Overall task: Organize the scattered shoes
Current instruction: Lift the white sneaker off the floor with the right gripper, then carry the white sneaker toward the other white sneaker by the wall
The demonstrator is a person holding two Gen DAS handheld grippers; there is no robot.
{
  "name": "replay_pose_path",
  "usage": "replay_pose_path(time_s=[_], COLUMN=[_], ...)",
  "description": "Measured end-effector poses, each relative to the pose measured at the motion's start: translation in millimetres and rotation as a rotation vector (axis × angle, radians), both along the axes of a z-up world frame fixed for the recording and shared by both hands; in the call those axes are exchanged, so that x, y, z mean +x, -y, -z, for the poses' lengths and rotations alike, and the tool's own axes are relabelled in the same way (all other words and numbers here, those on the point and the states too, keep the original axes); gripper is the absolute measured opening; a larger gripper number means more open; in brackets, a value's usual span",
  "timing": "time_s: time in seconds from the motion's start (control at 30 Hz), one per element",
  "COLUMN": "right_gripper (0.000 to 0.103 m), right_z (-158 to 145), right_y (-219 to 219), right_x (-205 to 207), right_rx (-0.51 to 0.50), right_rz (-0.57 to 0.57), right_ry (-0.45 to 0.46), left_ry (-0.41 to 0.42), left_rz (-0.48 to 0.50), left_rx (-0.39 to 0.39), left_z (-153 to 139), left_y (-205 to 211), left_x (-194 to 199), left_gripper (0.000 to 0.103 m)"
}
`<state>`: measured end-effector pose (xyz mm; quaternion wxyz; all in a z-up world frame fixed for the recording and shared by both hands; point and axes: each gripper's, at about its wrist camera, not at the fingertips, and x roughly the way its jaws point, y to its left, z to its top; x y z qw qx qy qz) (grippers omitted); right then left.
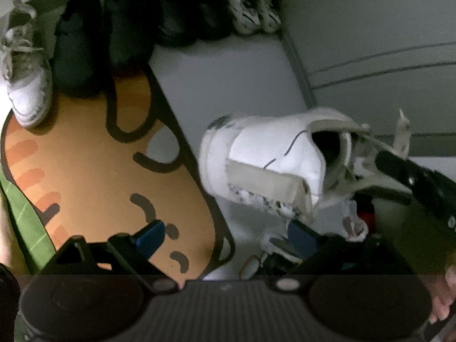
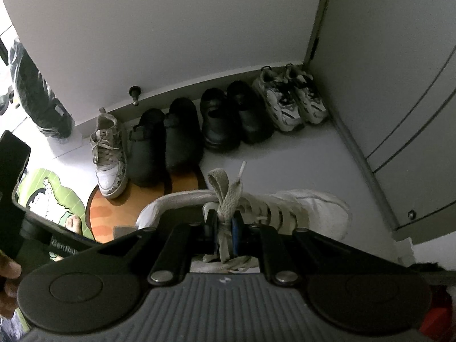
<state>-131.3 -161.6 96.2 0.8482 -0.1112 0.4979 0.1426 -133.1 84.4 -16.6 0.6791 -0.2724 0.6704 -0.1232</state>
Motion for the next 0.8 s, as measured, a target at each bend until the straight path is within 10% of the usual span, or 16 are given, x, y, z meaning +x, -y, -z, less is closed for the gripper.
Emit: replay_pose_path(time_s=[0.8], right_gripper=[0.011], right_z=[-18], right_y=[-79], right_x=[15], right_rx=[-0.007], right_rz=[-0.103], right_ry=[-0.002], left_ry=[-0.034], left_rz=[-0.191], left_rx=[0.062], left_z=[6], left_y=[-54], left_x=[-13], left_gripper=[0.087])
